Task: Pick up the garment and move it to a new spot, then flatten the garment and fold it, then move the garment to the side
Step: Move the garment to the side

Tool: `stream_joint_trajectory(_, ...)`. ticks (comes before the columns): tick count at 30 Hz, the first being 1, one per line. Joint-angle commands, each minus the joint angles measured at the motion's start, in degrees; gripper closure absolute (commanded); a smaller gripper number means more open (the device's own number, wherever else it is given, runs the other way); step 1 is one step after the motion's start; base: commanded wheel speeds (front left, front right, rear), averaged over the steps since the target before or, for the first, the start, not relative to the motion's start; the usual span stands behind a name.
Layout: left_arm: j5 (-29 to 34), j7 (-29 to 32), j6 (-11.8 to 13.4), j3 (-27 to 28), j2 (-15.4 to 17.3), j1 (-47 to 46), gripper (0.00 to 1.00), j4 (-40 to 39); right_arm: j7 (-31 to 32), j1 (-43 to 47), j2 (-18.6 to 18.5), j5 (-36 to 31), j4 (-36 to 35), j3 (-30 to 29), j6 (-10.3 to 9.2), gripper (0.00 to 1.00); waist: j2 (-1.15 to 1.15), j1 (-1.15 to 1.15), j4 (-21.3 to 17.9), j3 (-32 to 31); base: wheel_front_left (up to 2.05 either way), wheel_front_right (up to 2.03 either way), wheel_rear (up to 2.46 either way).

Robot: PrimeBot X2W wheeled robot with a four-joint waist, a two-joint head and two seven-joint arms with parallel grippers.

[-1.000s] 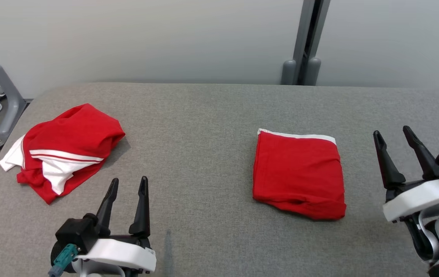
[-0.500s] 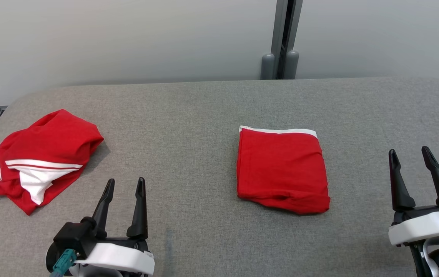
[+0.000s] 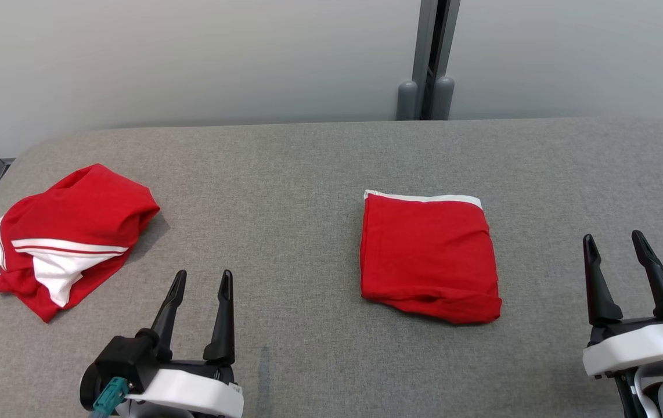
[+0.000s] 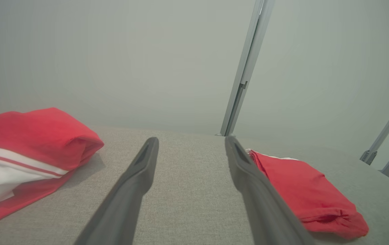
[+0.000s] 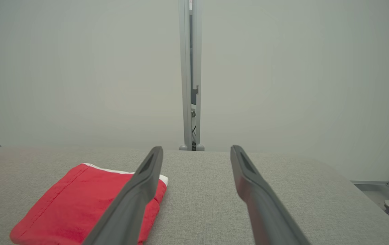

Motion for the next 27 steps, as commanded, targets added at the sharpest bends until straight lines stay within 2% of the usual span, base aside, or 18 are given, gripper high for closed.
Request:
stream_joint_trajectory(1, -0.2, -0.2, 0.2, 0.0, 0.2, 0.6, 0.00, 0.1, -0.1, 0.2, -0.3, 0.2, 0.1, -0.1, -0.02, 0.00, 0.00, 0.00, 0.1, 0.0, 0.00, 0.00, 0.00)
stream_joint_trajectory(22, 0.3, -0.2, -0.2, 0.1, 0.2, 0.7, 0.00, 0.7, -0.1, 0.0, -0.1, 0.9, 0.9, 0.1, -0.02, 0.00, 0.00, 0.00, 1.6, -0.2, 0.00, 0.00, 0.00)
stream_joint_trajectory(27, 0.2, -0.2, -0.2, 0.1, 0.2, 0.3, 0.00, 0.4, -0.1, -0.3, 0.6, 3.8, 1.7, -0.4, -0.02, 0.00, 0.00, 0.00, 1.8, 0.4, 0.00, 0.00, 0.00)
